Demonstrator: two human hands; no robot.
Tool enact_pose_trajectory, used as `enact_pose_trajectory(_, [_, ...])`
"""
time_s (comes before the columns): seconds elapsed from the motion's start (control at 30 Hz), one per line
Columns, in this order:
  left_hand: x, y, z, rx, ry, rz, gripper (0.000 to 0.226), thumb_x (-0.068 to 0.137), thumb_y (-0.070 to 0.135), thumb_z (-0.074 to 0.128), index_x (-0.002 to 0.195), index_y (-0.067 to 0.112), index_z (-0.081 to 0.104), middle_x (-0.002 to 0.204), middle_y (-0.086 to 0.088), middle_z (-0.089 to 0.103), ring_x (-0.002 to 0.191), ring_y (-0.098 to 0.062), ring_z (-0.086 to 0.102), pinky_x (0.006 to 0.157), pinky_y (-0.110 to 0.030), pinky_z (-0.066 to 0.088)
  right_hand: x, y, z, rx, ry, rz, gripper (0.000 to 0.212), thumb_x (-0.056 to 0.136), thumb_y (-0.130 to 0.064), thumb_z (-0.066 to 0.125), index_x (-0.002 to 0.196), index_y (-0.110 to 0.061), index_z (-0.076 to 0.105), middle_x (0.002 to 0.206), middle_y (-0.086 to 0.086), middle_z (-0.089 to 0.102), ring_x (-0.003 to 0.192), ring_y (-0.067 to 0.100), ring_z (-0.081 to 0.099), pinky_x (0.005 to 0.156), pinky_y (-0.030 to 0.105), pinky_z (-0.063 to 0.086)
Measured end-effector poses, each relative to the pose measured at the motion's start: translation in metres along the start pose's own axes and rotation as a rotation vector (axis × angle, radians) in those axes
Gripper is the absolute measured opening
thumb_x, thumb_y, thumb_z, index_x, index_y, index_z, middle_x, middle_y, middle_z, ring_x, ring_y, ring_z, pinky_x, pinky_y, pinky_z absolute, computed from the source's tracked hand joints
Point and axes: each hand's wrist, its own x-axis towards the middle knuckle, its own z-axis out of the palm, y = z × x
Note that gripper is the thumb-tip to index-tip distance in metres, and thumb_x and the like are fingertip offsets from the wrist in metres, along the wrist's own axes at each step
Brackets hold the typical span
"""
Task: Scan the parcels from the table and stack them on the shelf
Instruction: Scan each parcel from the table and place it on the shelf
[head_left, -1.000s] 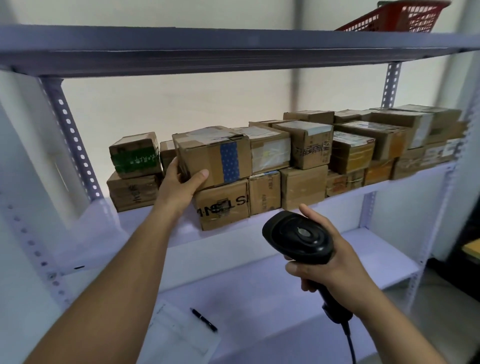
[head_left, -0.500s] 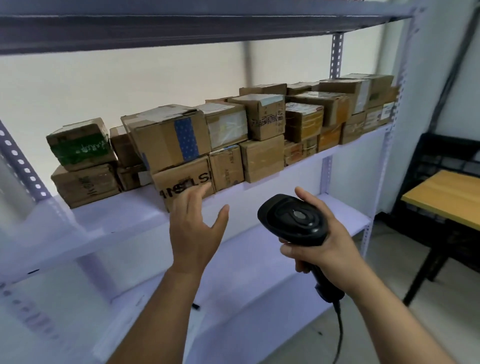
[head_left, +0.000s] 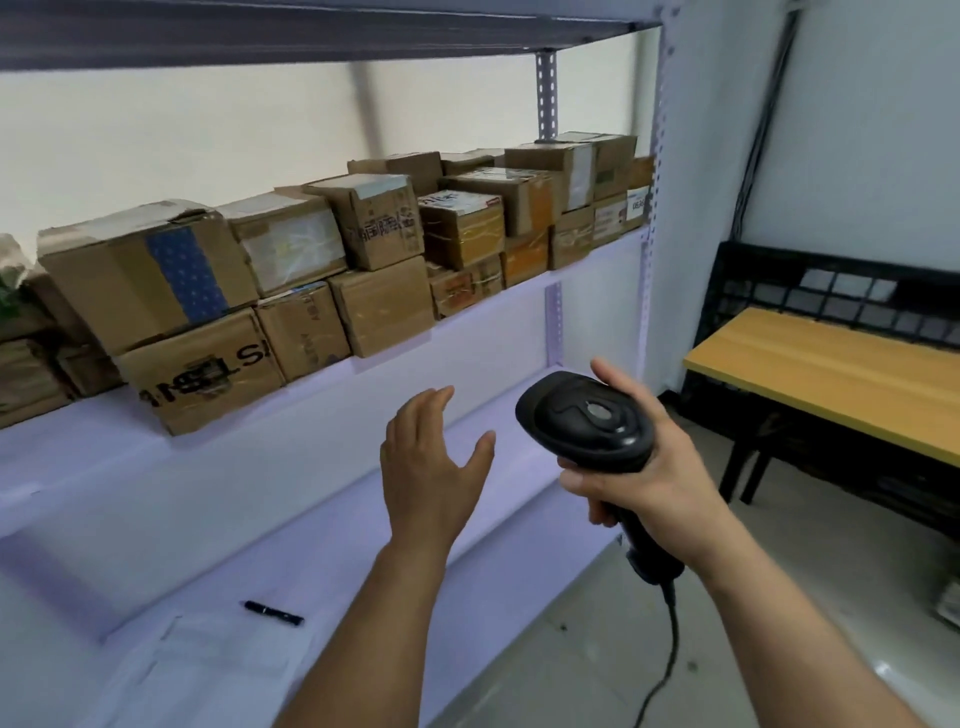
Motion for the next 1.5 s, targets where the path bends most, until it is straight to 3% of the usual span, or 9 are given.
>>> enact_pose_trajectory(0.37, [0.012, 0.107, 0.087, -0.054, -0.044, 0.006, 0.063, 0.082, 0.039, 0.073, 0.136, 0.017, 0.050, 0.141, -0.004, 0.049, 0.130, -0.024, 0.043, 0.103, -0.037, 0.036, -0.003, 0.006, -0.124, 0.026, 0.050, -0.020, 0.095, 0.069, 0.010, 0.081, 0.138, -0.044, 0.045, 0.111, 0.010, 0.066, 0.050, 0.028, 0.057, 0.047, 0.031, 0.048])
enact_pose_trajectory(0.53, [0.004, 0.154, 0.135, -0.087, -0.060, 0.004, 0.063, 0.081, 0.038, 0.075, 0.135, 0.017, 0.051, 0.140, -0.005, 0.050, 0.129, -0.026, 0.044, 0.102, -0.038, 0.037, -0.011, 0.006, -0.189, -0.017, 0.056, 0.010, 0.097, 0.064, -0.004, 0.087, 0.142, -0.043, 0.042, 0.109, -0.002, 0.069, 0.052, 0.026, 0.058, 0.049, 0.033, 0.049])
enact_pose_trajectory(0.73, [-0.001, 0.209, 0.190, -0.171, -0.110, 0.010, 0.067, 0.074, 0.052, 0.059, 0.129, 0.014, 0.057, 0.134, -0.006, 0.055, 0.124, -0.028, 0.050, 0.097, -0.039, 0.040, -0.023, 0.007, -0.254, -0.079, 0.122, 0.016, 0.098, 0.061, -0.012, 0.091, 0.138, -0.051, 0.044, 0.115, -0.004, 0.066, 0.054, 0.028, 0.060, 0.047, 0.033, 0.051])
enact_pose_trajectory(0.9, [0.000, 0.247, 0.234, -0.240, -0.204, 0.038, 0.067, 0.075, 0.050, 0.062, 0.132, 0.014, 0.055, 0.136, -0.006, 0.053, 0.125, -0.028, 0.046, 0.100, -0.039, 0.036, -0.033, 0.008, -0.296, -0.087, 0.240, 0.032, 0.097, 0.059, -0.011, 0.085, 0.141, -0.042, 0.043, 0.112, -0.008, 0.067, 0.061, 0.030, 0.059, 0.046, 0.035, 0.053])
enact_pose_trajectory(1.07, [0.005, 0.277, 0.288, -0.296, -0.323, 0.100, 0.066, 0.079, 0.040, 0.073, 0.136, 0.016, 0.051, 0.140, -0.006, 0.050, 0.129, -0.026, 0.044, 0.105, -0.042, 0.036, -0.035, 0.020, -0.339, -0.152, 0.376, 0.069, 0.099, 0.061, -0.011, 0.084, 0.144, -0.040, 0.039, 0.111, -0.009, 0.067, 0.067, 0.048, 0.059, 0.050, 0.044, 0.054])
enact_pose_trajectory(1.27, [0.015, 0.319, 0.362, -0.363, -0.470, 0.165, 0.069, 0.081, 0.037, 0.075, 0.141, 0.016, 0.046, 0.145, -0.006, 0.046, 0.132, -0.026, 0.042, 0.108, -0.042, 0.033, -0.025, 0.034, -0.399, -0.201, 0.529, 0.124, 0.100, 0.059, -0.016, 0.089, 0.142, -0.044, 0.041, 0.115, 0.006, 0.064, 0.056, 0.032, 0.061, 0.048, 0.039, 0.054])
enact_pose_trajectory(1.5, [0.037, 0.369, 0.430, -0.376, -0.622, 0.308, 0.072, 0.084, 0.039, 0.070, 0.146, 0.020, 0.037, 0.148, 0.000, 0.040, 0.137, -0.019, 0.035, 0.111, -0.037, 0.027, -0.014, 0.032, -0.459, -0.241, 0.710, 0.176, 0.100, 0.059, -0.018, 0.092, 0.141, -0.046, 0.043, 0.105, 0.013, 0.068, 0.052, 0.030, 0.060, 0.047, 0.037, 0.052])
